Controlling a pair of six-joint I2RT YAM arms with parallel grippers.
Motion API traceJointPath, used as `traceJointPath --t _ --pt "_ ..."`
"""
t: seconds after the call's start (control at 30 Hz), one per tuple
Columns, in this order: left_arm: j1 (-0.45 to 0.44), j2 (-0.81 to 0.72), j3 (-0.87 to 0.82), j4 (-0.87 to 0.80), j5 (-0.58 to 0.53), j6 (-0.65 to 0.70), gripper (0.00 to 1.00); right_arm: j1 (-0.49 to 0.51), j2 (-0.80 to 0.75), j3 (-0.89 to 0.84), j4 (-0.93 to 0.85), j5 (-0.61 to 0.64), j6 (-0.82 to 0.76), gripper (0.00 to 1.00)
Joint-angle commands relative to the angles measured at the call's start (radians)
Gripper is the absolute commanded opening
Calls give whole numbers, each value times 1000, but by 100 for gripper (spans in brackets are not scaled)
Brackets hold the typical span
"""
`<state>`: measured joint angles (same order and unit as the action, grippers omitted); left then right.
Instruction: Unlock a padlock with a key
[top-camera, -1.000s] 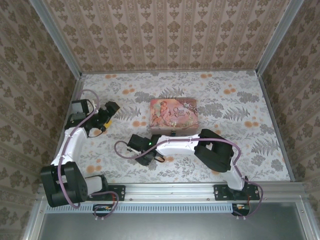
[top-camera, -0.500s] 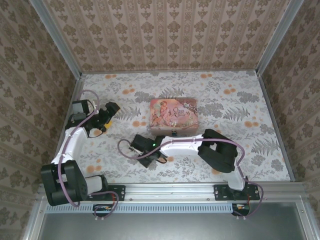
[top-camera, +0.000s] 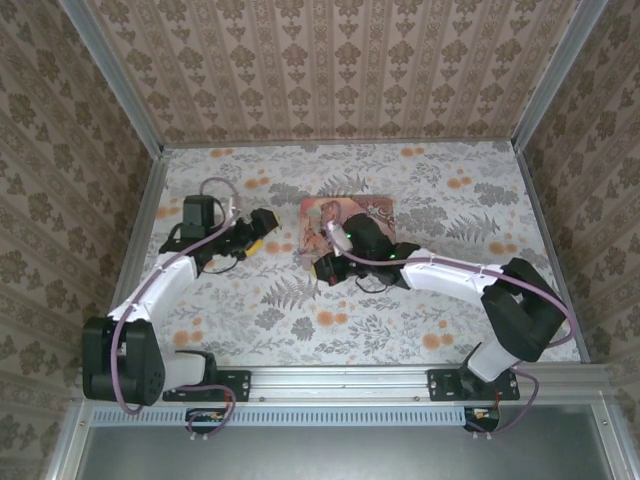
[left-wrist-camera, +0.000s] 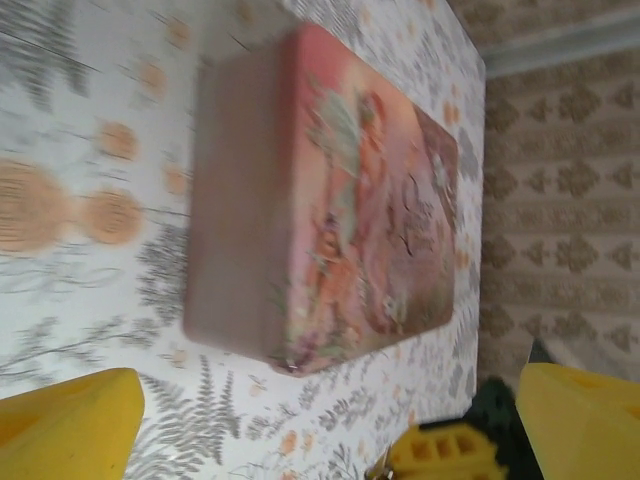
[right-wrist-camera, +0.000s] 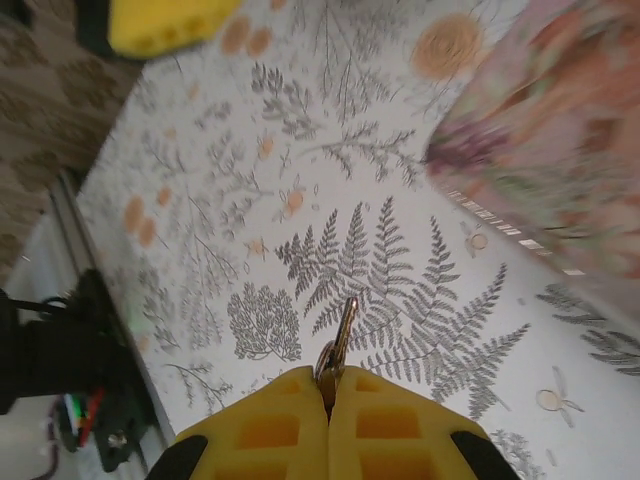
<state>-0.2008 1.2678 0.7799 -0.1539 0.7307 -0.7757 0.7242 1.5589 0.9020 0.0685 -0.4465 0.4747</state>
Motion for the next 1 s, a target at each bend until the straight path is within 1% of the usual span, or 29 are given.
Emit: traceJointPath --t 0.0,0.1,0.2,0.3,0.37,0.43,0.47,0.5,0.73,0.97 --pt "-74 45 27 147 51 -48 93 -63 -65 -54 155 -176 83 0" --pt "-131 98 29 268 79 -115 84 -136 -91 -86 220 -249 126 0" --pt "-183 152 53 339 93 -146 74 -182 -99 -103 266 -296 157 0" --pt "-228 189 84 368 88 -157 67 -203 -97 -110 300 -326 178 0" --pt "-250 205 96 390 79 -168 63 -211 -95 -115 323 -337 191 0" --pt "-249 219 101 417 71 -185 60 -220 -94 -126 353 -346 209 0" --pt "-281 226 103 435 70 -198 58 -224 -91 -131 371 -350 219 0" --pt "-289 235 104 457 71 -213 55 -229 -91 -136 386 -352 227 0" --pt "-328 289 96 564 66 -285 49 -255 -86 -166 466 -366 278 0" --pt "-352 323 102 608 64 -314 47 -266 -86 -186 483 -365 287 0"
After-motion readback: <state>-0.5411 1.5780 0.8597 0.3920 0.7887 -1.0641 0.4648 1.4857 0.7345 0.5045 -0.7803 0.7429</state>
